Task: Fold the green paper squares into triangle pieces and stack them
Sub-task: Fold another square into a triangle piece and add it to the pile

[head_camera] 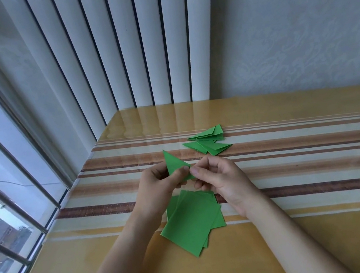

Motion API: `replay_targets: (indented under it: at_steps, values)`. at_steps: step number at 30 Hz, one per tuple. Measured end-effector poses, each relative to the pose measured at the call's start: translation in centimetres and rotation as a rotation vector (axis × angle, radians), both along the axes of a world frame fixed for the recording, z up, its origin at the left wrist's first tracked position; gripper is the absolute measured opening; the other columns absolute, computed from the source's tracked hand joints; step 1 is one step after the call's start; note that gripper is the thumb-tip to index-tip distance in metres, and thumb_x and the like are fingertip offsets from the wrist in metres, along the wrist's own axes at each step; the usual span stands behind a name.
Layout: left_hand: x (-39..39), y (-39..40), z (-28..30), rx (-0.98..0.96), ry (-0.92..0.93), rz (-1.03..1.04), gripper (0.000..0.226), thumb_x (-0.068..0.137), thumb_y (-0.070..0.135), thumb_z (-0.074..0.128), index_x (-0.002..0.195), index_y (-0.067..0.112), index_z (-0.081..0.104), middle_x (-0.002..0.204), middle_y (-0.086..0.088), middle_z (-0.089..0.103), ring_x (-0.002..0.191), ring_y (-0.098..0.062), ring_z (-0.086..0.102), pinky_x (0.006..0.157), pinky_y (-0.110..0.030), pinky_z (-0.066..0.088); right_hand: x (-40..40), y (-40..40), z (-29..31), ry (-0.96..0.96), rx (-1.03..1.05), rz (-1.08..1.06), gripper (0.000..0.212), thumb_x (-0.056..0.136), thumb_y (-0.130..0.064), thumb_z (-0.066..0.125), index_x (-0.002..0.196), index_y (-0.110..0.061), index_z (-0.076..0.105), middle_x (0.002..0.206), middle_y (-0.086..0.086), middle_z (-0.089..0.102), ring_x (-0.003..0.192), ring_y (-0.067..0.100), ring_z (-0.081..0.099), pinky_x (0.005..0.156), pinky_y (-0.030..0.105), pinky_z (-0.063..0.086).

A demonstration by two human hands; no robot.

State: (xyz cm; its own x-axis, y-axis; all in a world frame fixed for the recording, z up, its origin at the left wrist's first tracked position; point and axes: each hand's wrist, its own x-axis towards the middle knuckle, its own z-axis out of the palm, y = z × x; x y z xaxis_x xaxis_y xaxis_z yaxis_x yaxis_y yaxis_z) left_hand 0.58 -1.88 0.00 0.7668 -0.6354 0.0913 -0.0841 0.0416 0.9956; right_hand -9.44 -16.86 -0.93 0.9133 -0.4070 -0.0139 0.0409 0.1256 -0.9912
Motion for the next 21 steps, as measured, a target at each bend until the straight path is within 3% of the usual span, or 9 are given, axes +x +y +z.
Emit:
replay_targets:
  at_steps: [2, 4, 9, 12, 14, 16, 21]
  values:
    - [-0.11, -0.06, 0.06, 0.013, 0.032, 0.011, 0.012, 0.095, 0.008, 0.07, 0.088, 0.0, 0.076, 0.07, -0.001, 0.074, 0.061, -0.005, 0.065, 0.058, -0.013, 0.049, 0.15, 0.18, -0.05, 0.005, -0.103, -0.025, 0.008, 0.096, -0.01, 0.073, 0.095, -0.002, 0.069, 0.073, 0.004, 0.068, 0.066, 0.011, 0.063, 0.062, 0.02, 0.05]
    - [-0.1, -0.11, 0.11, 0.025, 0.067, -0.008, 0.013, 0.096, 0.011, 0.07, 0.09, 0.002, 0.077, 0.077, -0.004, 0.076, 0.068, -0.009, 0.069, 0.065, -0.017, 0.053, 0.22, 0.2, -0.06, 0.012, -0.17, -0.041, 0.009, 0.095, -0.01, 0.075, 0.094, -0.002, 0.069, 0.073, 0.004, 0.067, 0.062, 0.009, 0.061, 0.059, 0.018, 0.048]
    - [0.03, -0.18, -0.01, 0.057, 0.082, -0.047, 0.033, 0.087, 0.034, 0.077, 0.093, 0.001, 0.077, 0.093, -0.018, 0.079, 0.092, -0.036, 0.075, 0.091, -0.044, 0.061, 0.15, 0.07, -0.2, 0.02, -0.272, -0.058, 0.014, 0.091, -0.011, 0.079, 0.092, -0.001, 0.069, 0.069, 0.0, 0.064, 0.059, 0.008, 0.061, 0.057, 0.016, 0.047]
    - [0.01, -0.07, -0.03, 0.05, 0.065, -0.021, 0.034, 0.088, 0.032, 0.076, 0.091, -0.002, 0.076, 0.088, -0.015, 0.079, 0.083, -0.028, 0.077, 0.079, -0.035, 0.062, 0.19, 0.14, -0.24, 0.014, -0.282, -0.057, 0.012, 0.092, -0.01, 0.078, 0.094, -0.002, 0.071, 0.071, -0.001, 0.067, 0.062, 0.009, 0.063, 0.059, 0.018, 0.049]
    - [-0.13, -0.06, 0.17, 0.032, 0.077, 0.027, 0.034, 0.089, 0.029, 0.076, 0.089, -0.005, 0.074, 0.078, -0.01, 0.077, 0.069, -0.016, 0.074, 0.064, -0.022, 0.055, 0.19, 0.11, -0.27, 0.016, -0.265, -0.053, 0.008, 0.096, -0.012, 0.074, 0.097, -0.004, 0.072, 0.074, -0.001, 0.071, 0.066, 0.01, 0.066, 0.063, 0.021, 0.051]
    - [-0.12, -0.09, 0.18, 0.022, 0.097, 0.079, 0.035, 0.089, 0.028, 0.077, 0.088, -0.006, 0.073, 0.073, -0.009, 0.074, 0.063, -0.014, 0.068, 0.055, -0.02, 0.051, 0.17, 0.02, -0.35, 0.02, -0.255, -0.055, 0.009, 0.099, -0.014, 0.07, 0.097, -0.006, 0.073, 0.076, 0.0, 0.073, 0.07, 0.013, 0.068, 0.065, 0.023, 0.052]
    - [-0.1, -0.17, 0.26, 0.021, 0.137, 0.112, 0.033, 0.087, 0.028, 0.079, 0.088, -0.004, 0.074, 0.083, -0.02, 0.077, 0.07, -0.024, 0.071, 0.065, -0.031, 0.057, 0.12, -0.02, -0.47, 0.051, -0.284, -0.048, 0.012, 0.102, -0.016, 0.066, 0.094, -0.009, 0.072, 0.076, -0.002, 0.073, 0.069, 0.01, 0.067, 0.065, 0.023, 0.051]
